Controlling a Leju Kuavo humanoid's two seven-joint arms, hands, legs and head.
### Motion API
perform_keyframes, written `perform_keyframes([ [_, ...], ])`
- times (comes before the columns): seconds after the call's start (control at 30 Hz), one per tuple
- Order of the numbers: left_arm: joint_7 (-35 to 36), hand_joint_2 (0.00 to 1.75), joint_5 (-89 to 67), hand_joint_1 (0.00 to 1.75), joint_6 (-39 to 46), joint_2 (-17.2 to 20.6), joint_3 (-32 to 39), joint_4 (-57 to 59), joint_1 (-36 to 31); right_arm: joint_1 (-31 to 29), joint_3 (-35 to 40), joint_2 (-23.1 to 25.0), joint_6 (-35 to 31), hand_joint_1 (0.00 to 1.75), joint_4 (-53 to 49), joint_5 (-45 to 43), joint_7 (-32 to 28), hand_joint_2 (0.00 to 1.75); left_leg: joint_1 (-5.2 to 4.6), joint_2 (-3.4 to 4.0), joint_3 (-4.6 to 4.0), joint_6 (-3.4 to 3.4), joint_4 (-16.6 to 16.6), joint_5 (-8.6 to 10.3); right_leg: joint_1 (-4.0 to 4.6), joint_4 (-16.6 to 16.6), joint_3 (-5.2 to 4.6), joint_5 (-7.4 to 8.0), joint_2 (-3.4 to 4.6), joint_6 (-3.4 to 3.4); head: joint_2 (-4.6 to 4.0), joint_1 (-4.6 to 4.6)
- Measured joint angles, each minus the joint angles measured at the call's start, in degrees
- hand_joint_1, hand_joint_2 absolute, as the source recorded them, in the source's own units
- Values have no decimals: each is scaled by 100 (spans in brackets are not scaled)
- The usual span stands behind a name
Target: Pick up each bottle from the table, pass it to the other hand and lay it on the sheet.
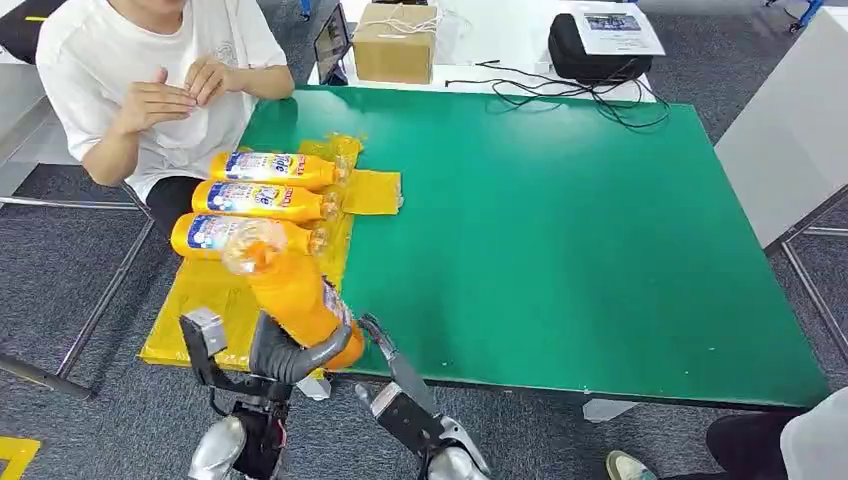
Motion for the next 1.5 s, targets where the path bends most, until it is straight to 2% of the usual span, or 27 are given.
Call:
perform_keyframes([
  [0.27, -59, 175, -632, 175, 309, 244, -30, 216, -280, 178, -44, -105, -170, 0, -482, -187, -15, 0, -1, -1, 2, 0, 1, 1, -1, 0, 2, 0, -1, 1, 0, 2],
  [0.47, -24, 175, -1470, 175, 609, 435, -4, 354, -435, 312, -129, -162, -498, 0, -933, -758, -15, 0, -1, -2, 1, 0, 1, 1, -1, 0, 1, 0, 0, 1, 0, 0],
  [0.6, 174, 175, -3020, 175, 1407, 648, 61, 650, -764, 354, -253, -159, -467, 0, -1184, -948, -15, 0, 0, -3, 3, -3, 0, 3, 0, 0, 2, 1, 0, 0, 0, 0],
  [0.77, 862, 175, -5488, 175, 2375, 955, 66, 1782, -1492, 374, -332, -144, -345, 0, -1294, -968, -15, 0, 2, -4, 5, -5, 0, 12, 1, 4, 4, 11, -1, -16, 0, 2],
  [0.93, 1409, 175, -6699, 175, 2810, 1110, 133, 3325, -2266, 366, -371, -118, -268, 0, -1300, -999, -15, 0, 1, -2, 4, -3, 0, 15, 0, 5, 6, 13, -1, -14, 0, 4],
  [1.03, 1616, 175, -7205, 175, 2742, 1178, 131, 3948, -2540, 364, -400, -111, -268, 0, -1300, -1016, -15, 0, 0, -2, 4, -3, 0, 14, -1, 4, 4, 13, -1, -13, 0, 2],
  [1.33, 1812, 175, -7172, 175, 2021, 1189, 164, 4963, -3115, 344, -470, -81, -214, 0, -1300, -1031, -15, 0, 0, -15, 3, -2, 0, 14, 0, 4, 9, 11, -10, -14, 0, 2],
  [1.37, 1810, 175, -7161, 145, 1964, 1189, 168, 5027, -3167, 344, -472, -81, -212, 0, -1300, -1029, -15, 0, 0, -16, 5, -2, 0, 15, 0, 4, 12, 11, -10, -14, 0, 2],
  [1.4, 1788, 175, -7117, 79, 1886, 1189, 177, 5096, -3209, 343, -472, -79, -207, 0, -1300, -1029, -15, 0, 0, -15, 10, 0, -1, 17, 0, 3, 17, 11, -11, -14, 0, 2],
  [1.43, 1744, 175, -7060, 26, 1795, 1189, 195, 5145, -3244, 343, -474, -79, -205, 0, -1300, -1029, -15, 0, 1, -15, 14, 0, -1, 17, 0, 3, 22, 11, -11, -14, 0, 2],
  [1.47, 1651, 175, -6986, 7, 1659, 1185, 227, 5197, -3269, 343, -474, -79, -205, 0, -1300, -1031, -15, 0, 1, -15, 18, 0, -1, 17, 0, 3, 25, 11, -11, -15, 0, 2],
  [1.5, 1560, 175, -6896, 0, 1533, 1178, 258, 5237, -3284, 343, -476, -79, -203, 0, -1300, -1031, -15, 0, 1, -15, 21, -1, -2, 18, 0, 3, 28, 11, -11, -15, 0, 2],
])
